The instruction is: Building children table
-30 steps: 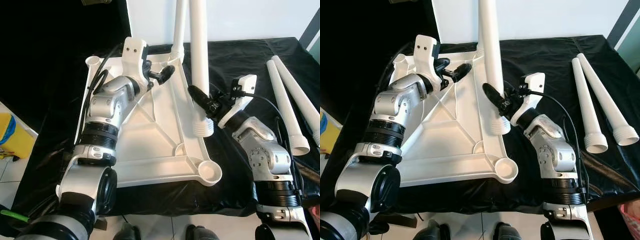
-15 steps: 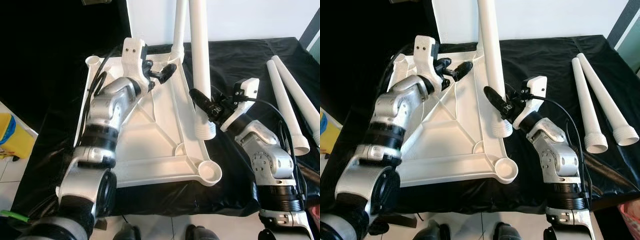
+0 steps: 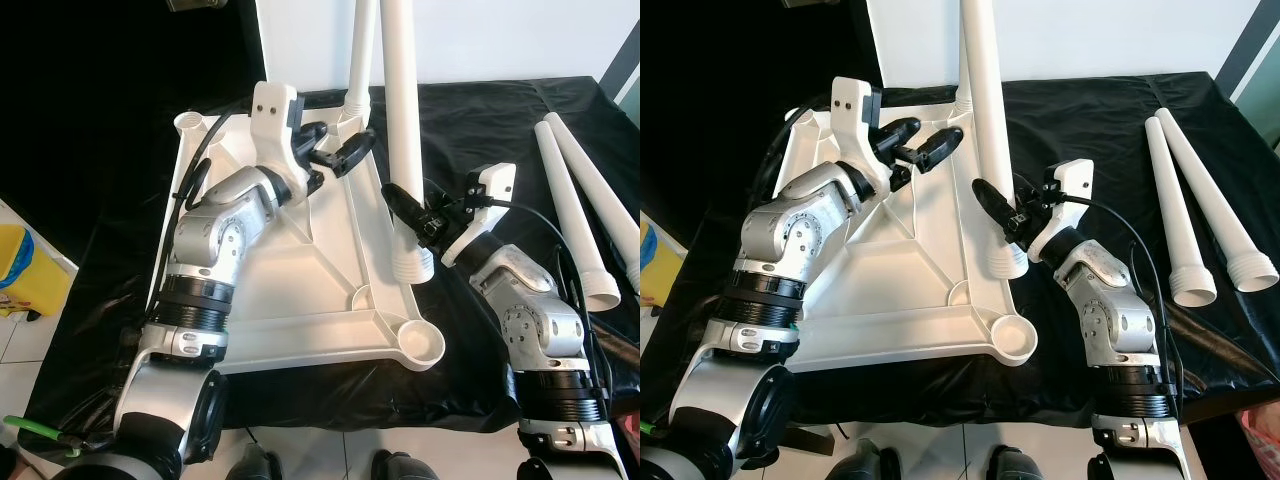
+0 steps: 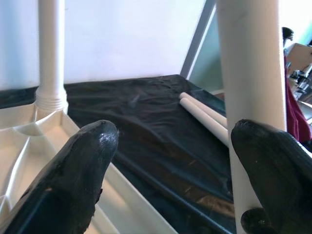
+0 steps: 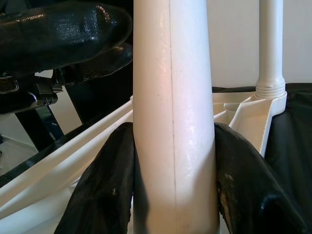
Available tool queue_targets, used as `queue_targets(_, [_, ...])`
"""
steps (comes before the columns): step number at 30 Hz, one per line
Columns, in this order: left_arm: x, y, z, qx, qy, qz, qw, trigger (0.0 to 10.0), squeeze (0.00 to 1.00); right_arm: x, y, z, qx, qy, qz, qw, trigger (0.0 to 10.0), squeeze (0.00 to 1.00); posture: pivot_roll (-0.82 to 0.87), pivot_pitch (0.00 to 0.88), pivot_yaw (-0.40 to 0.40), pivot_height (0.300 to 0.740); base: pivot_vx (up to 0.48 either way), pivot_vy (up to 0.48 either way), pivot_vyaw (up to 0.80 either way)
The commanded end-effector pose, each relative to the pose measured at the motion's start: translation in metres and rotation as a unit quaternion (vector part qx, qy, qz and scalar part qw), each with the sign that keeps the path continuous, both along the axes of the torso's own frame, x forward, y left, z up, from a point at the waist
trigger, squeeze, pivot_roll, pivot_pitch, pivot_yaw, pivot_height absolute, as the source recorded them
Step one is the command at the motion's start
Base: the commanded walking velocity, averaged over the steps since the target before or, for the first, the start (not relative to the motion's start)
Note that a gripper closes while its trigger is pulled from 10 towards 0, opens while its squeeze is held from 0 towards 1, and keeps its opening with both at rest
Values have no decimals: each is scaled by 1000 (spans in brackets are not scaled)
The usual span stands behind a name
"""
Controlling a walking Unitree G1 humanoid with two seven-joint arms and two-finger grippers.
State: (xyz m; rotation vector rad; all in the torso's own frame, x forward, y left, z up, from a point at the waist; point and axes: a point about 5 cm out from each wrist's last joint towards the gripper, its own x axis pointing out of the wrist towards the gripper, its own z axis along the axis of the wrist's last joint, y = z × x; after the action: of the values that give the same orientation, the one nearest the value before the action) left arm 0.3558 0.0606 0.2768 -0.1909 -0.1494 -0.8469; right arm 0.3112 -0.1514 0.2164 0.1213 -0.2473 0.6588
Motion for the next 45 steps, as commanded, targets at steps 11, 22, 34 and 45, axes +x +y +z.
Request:
queue_targets(11, [17, 12, 16, 52, -49, -31, 997, 10000, 0, -8, 13, 2, -5, -14, 62, 998, 10000, 0, -69, 62, 36, 740, 0, 0, 0])
queue_targets(22, [22, 6, 52, 38, -86, -21, 995, 10000, 0, -9, 19, -6, -18, 0, 88, 996, 10000, 0, -59, 72, 39, 740, 0, 0, 0])
queue_targets(34, [4, -41, 71, 12, -112, -102, 988, 10000, 0, -4, 31, -10, -16, 7, 94, 995, 10000, 0, -58, 83, 56, 740, 0, 0, 0])
queue_targets(45, [1, -53, 76, 4, -122, -115, 986, 10000, 0, -2, 37, -9, -8, 4, 96, 995, 10000, 0, -56, 84, 55, 740, 0, 0, 0])
